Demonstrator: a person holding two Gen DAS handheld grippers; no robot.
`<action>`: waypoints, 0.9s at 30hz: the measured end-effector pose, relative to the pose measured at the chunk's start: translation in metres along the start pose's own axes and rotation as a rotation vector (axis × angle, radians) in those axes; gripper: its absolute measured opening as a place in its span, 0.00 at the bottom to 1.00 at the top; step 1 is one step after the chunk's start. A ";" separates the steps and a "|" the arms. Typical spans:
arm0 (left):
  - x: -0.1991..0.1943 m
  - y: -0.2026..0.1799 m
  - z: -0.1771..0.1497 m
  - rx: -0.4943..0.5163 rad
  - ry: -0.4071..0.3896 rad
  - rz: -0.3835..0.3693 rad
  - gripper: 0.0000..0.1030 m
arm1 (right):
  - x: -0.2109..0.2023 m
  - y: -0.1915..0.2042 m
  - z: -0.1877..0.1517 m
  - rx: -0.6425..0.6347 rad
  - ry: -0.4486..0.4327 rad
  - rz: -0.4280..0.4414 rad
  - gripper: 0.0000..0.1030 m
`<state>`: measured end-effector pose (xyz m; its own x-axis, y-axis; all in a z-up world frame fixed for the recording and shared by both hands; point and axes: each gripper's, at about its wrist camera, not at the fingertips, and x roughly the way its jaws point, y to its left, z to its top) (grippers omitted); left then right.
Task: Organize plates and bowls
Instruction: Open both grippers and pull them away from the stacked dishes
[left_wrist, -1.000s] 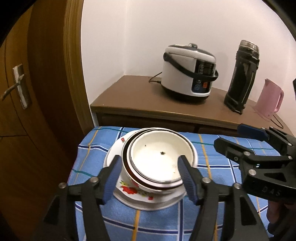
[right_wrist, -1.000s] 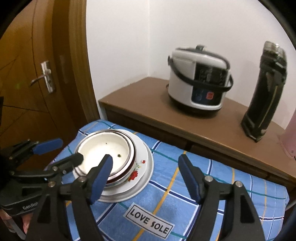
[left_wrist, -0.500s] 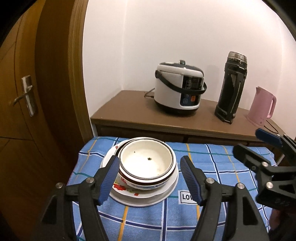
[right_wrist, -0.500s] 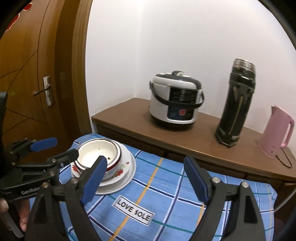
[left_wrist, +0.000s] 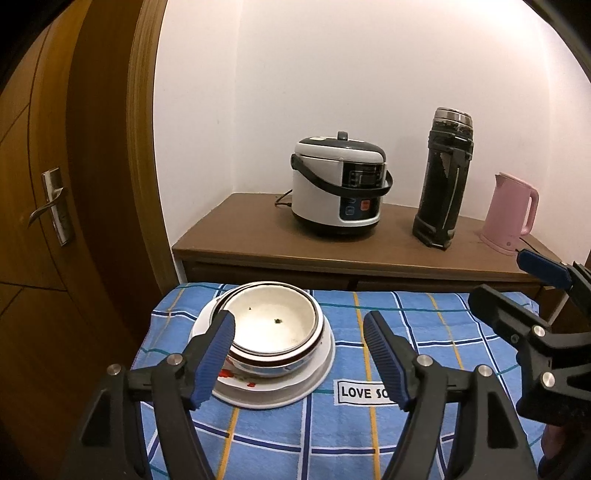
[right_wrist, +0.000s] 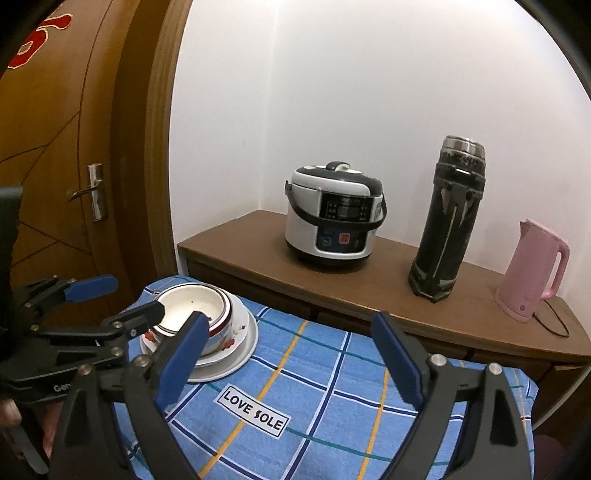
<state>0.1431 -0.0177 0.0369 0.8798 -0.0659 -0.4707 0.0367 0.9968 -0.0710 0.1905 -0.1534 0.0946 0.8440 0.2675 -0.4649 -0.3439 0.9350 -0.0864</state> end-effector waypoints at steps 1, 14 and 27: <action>-0.001 -0.001 0.000 0.002 -0.002 0.000 0.72 | -0.001 0.000 0.000 -0.001 -0.001 -0.001 0.89; -0.012 -0.008 -0.001 0.019 -0.017 -0.012 0.72 | -0.015 -0.003 0.000 0.004 -0.026 -0.013 0.90; -0.013 -0.013 0.001 0.035 -0.006 -0.017 0.72 | -0.020 -0.005 0.003 0.007 -0.034 -0.017 0.90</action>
<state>0.1317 -0.0298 0.0444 0.8817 -0.0829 -0.4645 0.0683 0.9965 -0.0482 0.1764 -0.1626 0.1067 0.8631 0.2592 -0.4334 -0.3267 0.9410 -0.0880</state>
